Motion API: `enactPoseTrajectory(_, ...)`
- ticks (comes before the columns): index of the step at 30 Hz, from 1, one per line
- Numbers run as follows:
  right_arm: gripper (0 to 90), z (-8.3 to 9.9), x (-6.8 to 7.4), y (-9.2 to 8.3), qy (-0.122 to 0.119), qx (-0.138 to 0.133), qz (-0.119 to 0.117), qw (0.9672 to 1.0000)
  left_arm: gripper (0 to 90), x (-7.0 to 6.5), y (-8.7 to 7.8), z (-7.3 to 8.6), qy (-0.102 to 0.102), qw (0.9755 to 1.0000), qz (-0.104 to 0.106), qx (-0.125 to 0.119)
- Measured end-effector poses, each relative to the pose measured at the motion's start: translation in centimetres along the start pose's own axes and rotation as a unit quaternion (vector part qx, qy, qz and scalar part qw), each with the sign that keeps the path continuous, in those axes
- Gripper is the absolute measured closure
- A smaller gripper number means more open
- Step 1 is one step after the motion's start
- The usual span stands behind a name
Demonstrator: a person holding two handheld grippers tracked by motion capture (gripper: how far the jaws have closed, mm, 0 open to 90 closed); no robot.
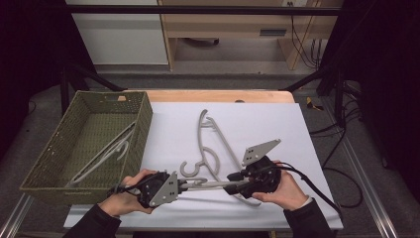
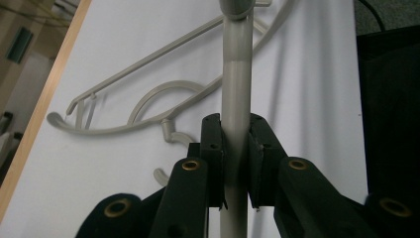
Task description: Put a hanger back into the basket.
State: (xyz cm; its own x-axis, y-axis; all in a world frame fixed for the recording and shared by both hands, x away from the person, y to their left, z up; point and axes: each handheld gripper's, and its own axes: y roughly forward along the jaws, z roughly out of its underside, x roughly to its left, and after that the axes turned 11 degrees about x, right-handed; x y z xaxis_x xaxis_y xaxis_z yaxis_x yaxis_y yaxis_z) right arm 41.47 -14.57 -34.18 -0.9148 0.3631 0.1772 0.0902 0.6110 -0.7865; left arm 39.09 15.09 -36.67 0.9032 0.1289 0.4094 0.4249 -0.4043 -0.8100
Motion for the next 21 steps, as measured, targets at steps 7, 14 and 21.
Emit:
enactPoseTrajectory(7, 24.5, 2.0, -1.2, -2.1, 0.024, -0.135, 0.125, 0.9826, 79.6, 2.0, 0.0, -0.3, -0.109, 0.994, -0.01, 0.006)
enactPoseTrajectory(14, 11.8, 3.7, -1.9, -2.3, 0.058, -0.193, 0.192, 0.9604, 79.6, 3.7, 0.1, -0.6, -0.173, 0.9846, -0.022, 0.006)
enactPoseTrajectory(21, 9.9, 5.9, -2.3, -2.1, 0.087, -0.197, 0.206, 0.9546, 79.7, 5.0, -1.3, -1.6, -0.205, 0.9781, -0.035, -0.008)
